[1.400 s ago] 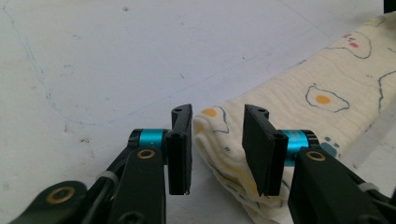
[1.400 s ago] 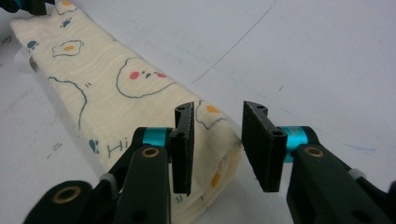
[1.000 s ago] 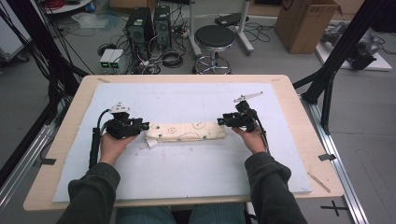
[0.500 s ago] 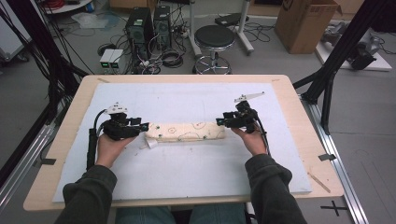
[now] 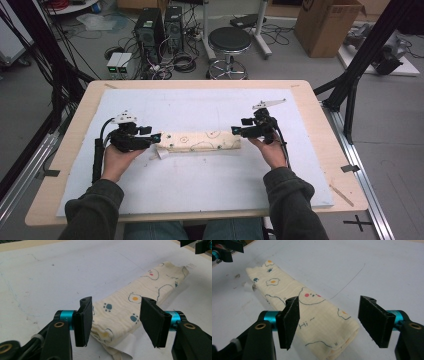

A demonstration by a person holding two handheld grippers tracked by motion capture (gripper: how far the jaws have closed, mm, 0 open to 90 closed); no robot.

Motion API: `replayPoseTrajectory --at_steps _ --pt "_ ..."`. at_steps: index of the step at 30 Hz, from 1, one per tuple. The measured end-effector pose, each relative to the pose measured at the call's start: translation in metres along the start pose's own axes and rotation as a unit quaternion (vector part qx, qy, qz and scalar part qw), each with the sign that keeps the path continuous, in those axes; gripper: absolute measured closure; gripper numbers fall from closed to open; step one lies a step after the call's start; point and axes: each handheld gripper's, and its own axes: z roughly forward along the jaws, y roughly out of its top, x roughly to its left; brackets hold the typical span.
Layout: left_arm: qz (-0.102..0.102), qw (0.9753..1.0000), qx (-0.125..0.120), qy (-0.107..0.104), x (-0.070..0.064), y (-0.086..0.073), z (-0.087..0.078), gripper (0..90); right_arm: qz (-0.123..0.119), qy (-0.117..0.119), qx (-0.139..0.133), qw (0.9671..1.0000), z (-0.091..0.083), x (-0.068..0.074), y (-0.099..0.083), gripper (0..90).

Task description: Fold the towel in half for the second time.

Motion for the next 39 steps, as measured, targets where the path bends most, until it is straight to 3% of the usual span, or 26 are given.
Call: replayPoseTrajectory --at_steps 7,21,39 --pt "0.004 1.0000 0.001 -0.003 -0.002 0.001 -0.003 39.3 -0.008 0.000 -0.003 1.0000 -0.002 0.004 0.000 26.2" --pt "0.018 0.9998 0.001 -0.010 -0.009 0.002 -0.008 31.4 0.001 -0.008 -0.012 0.9999 -0.009 0.010 -0.004 12.4" --pt "0.030 0.9995 -0.003 -0.013 -0.015 0.000 -0.019 29.6 -0.010 -0.007 -0.018 0.9998 -0.018 0.016 -0.009 12.4"
